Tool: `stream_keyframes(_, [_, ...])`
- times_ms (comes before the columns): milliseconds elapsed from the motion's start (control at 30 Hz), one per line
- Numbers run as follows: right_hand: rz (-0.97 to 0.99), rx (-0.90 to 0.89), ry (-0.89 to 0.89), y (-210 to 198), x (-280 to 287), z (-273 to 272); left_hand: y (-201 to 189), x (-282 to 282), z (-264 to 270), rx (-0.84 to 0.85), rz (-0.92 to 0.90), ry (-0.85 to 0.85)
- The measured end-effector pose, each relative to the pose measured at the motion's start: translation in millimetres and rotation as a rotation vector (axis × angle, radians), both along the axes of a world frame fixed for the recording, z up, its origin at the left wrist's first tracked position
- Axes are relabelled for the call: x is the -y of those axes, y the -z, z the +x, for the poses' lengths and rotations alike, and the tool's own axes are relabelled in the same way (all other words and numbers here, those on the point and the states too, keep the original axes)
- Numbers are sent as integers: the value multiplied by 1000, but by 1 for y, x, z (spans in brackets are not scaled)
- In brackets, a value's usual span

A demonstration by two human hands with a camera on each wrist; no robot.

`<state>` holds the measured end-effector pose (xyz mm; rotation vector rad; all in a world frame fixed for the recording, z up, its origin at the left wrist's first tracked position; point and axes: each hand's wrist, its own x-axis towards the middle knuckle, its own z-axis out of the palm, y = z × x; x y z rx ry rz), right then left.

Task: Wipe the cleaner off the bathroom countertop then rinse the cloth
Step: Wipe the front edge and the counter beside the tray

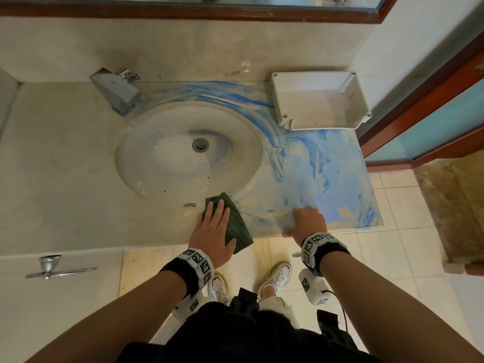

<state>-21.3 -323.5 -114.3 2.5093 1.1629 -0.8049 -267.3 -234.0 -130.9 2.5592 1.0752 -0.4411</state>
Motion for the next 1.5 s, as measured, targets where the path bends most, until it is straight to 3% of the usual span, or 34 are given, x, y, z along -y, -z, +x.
stream_keyframes(500, [9,-5,-14,1,1,1,-4,-5,47,37,-27,-154])
stream_keyframes(767, [25,-9,-11,0,4,1,-14,36,16,-33,-100,33])
stream_keyframes(1067, [-2,-24,-30,-2,1,2,-6,-29,56,-30,-70,-16])
stream_keyframes(1333, [38,-20,-74,-8,11,4,-5,38,30,-7,-107,37])
stream_keyframes(1500, [22,-73,-175,-25,13,17,-3,13,48,36,-109,-14])
